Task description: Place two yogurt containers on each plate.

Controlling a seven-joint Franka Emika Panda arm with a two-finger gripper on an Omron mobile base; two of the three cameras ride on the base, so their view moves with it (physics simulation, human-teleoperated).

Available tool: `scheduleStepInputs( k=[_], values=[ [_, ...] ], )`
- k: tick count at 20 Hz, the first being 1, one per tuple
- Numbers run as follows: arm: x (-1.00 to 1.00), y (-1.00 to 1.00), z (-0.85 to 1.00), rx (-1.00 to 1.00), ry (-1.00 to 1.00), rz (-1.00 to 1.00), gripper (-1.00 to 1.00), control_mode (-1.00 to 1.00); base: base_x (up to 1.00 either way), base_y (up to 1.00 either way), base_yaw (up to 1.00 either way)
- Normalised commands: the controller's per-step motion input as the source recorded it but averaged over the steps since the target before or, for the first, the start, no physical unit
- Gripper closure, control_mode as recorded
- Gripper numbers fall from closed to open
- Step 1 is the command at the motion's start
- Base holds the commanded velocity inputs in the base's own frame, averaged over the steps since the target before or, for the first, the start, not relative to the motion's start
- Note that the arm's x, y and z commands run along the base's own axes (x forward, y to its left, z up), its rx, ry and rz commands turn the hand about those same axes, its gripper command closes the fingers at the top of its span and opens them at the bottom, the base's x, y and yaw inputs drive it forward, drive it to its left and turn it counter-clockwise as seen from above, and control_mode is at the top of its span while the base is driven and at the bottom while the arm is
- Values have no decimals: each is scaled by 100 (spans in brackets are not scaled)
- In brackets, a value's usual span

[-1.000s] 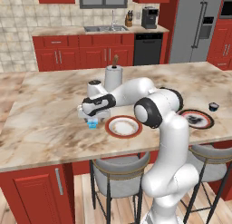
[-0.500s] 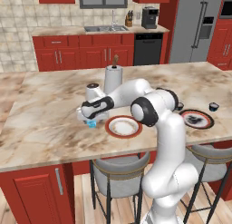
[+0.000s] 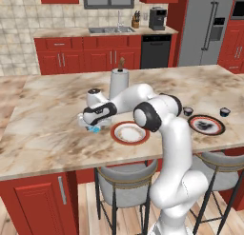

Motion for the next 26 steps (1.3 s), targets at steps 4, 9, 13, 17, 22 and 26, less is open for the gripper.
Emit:
scheduleStepInputs(
  k=[4,9,13,17,22,26],
  values=[
    [0,0,-3,0,-1,0,100,-100,0,0,0],
    [-67,-26,0,2,-24,0,100,-100,0,0,0],
    [-100,-56,0,14,-38,-6,100,-100,0,0,0],
    [-96,-76,18,27,-39,-15,100,-100,0,0,0],
    [9,-17,96,13,-12,-22,100,-100,0,0,0],
    [60,0,99,3,20,-12,100,-100,0,0,0]
  ],
)
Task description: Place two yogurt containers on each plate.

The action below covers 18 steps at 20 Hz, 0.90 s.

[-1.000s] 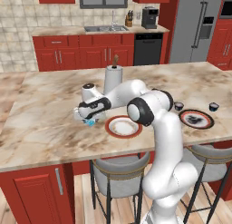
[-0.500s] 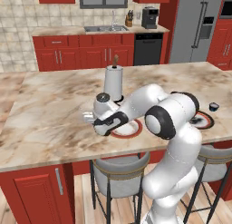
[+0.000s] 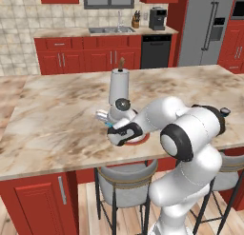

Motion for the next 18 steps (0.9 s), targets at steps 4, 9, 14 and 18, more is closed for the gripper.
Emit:
scheduleStepInputs(
  k=[4,9,14,18],
  values=[
    [-2,-5,-7,3,0,0,100,-100,0,0,0],
    [-74,-56,-33,13,-6,0,100,-100,0,0,0],
    [-30,-42,2,18,-7,0,100,-100,0,0,0],
    [1,-8,0,0,1,0,100,-100,0,0,0]
  ],
)
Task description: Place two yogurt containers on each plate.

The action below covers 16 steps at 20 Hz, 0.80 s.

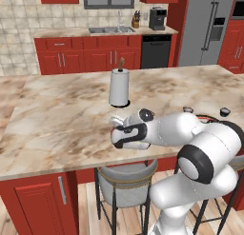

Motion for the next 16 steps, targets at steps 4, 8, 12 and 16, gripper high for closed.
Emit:
scheduleStepInputs(
  k=[4,8,12,16],
  values=[
    [0,-37,-6,0,0,0,100,-100,0,0,0],
    [14,-15,0,0,0,0,-100,-100,0,0,0],
    [31,0,55,7,6,-4,-100,-100,0,0,0],
    [30,0,100,6,10,-9,-100,-100,0,0,0]
  ],
)
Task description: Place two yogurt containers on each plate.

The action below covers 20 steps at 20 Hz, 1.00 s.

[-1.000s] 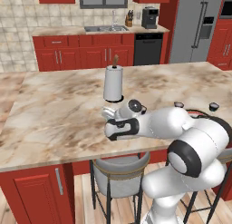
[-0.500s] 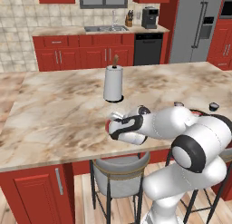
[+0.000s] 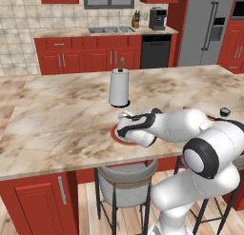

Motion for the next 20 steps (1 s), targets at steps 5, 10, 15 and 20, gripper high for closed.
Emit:
scheduleStepInputs(
  k=[5,10,15,20],
  values=[
    [25,0,84,4,16,-9,-100,-100,0,0,0],
    [40,-9,100,6,24,-12,-100,-100,0,0,0],
    [39,-44,100,0,37,-5,-100,-100,0,0,0],
    [16,-89,69,0,40,4,-100,-100,0,0,0]
  ],
)
